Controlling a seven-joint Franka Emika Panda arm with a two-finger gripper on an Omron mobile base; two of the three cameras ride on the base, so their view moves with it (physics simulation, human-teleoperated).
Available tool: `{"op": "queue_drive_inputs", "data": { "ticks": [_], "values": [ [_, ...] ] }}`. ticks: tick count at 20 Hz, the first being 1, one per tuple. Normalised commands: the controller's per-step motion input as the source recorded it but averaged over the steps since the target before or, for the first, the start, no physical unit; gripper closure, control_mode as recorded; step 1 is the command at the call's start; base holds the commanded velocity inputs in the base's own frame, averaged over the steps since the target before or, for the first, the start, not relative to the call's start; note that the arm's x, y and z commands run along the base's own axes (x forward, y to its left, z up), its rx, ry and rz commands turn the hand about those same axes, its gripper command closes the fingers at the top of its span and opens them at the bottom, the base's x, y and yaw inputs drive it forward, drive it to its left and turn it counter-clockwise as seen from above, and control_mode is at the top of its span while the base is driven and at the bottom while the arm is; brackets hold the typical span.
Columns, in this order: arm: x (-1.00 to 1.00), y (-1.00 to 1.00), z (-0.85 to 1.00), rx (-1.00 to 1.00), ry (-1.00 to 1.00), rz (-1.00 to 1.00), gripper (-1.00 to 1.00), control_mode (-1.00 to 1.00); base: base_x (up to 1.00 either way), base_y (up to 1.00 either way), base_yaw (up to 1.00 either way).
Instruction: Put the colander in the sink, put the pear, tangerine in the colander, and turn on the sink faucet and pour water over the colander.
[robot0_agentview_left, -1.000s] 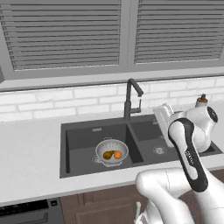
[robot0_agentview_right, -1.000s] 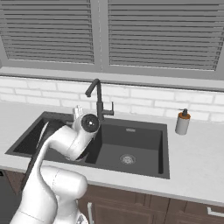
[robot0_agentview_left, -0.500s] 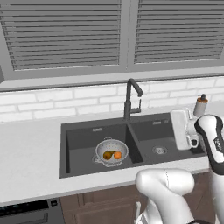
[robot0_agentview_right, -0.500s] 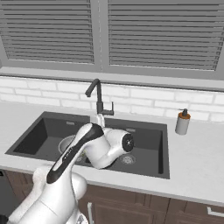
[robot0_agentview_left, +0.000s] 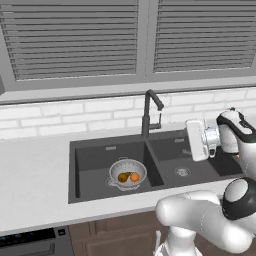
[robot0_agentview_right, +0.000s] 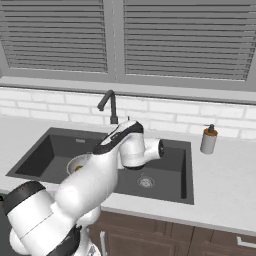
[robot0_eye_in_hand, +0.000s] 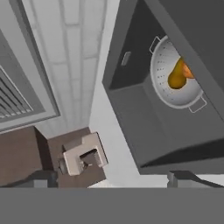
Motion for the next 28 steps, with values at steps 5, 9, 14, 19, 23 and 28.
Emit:
{"op": "queue_drive_inputs", "data": {
  "ticks": [5,9,14,19,23,28],
  "values": [
    [0.5,-0.43,0.11,0.18,-0.15,0.29,-1.0,-1.0,0.0,0.0,0.0],
    [0.58,-0.19,0.12,0.16,-0.2,0.21,-1.0,-1.0,0.0,0.0,0.0],
    [0.34,0.0,0.26,0.07,-0.18,0.13,-1.0,-1.0,0.0,0.0,0.0],
    [0.01,0.07,0.43,0.0,-0.21,0.06,-1.0,-1.0,0.0,0.0,0.0],
    [-0.09,0.21,0.53,0.0,-0.31,0.06,-1.0,-1.0,0.0,0.0,0.0],
    [-0.36,0.4,0.5,0.0,-0.51,0.11,-1.0,-1.0,0.0,0.0,0.0]
  ]
}}
